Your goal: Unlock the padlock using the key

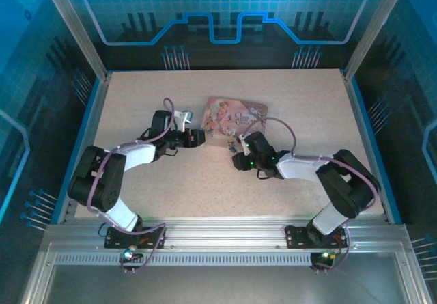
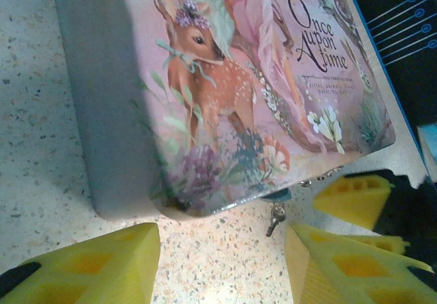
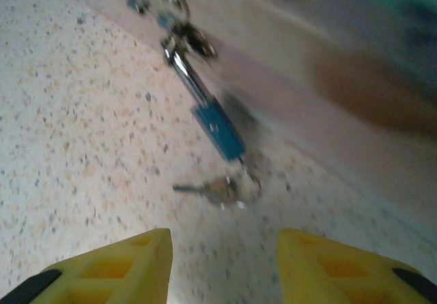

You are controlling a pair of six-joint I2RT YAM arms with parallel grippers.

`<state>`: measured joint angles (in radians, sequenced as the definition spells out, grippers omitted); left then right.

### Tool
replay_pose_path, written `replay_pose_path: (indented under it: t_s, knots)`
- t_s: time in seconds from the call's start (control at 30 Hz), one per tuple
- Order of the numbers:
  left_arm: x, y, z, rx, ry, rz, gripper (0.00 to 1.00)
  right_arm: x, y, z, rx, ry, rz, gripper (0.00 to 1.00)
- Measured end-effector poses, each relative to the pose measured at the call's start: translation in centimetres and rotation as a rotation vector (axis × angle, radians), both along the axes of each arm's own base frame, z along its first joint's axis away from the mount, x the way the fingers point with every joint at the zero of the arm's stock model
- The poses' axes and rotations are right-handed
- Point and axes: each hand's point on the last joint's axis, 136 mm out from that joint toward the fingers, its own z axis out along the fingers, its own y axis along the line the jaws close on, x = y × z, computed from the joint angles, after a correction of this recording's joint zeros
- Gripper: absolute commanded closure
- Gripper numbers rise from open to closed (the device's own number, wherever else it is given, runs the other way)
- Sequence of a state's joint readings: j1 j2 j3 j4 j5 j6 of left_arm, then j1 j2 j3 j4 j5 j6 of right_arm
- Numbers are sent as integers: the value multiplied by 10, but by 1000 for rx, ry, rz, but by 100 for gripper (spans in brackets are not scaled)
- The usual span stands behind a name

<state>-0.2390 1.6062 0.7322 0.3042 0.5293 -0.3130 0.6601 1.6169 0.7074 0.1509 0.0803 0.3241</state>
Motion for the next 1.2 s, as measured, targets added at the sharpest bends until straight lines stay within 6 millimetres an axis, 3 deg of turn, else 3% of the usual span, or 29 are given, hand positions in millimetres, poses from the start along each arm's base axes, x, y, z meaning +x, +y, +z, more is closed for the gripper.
replay_pose_path:
  t_s: [0.27, 0.43, 0.87, 1.2]
  knots:
    - [-1, 1, 20, -26, -59, -5, 48, 20, 18, -5, 17, -31, 21, 56]
    - [0, 3, 20, -28, -67, -1, 47, 28, 23, -16, 1, -15, 17, 58]
    - [-12, 6, 7, -21, -34, 0, 47, 38, 14, -17, -59, -70, -14, 99]
    - [-31, 9, 1, -40, -62, 0, 47, 21, 12, -1, -212, -80, 160, 100]
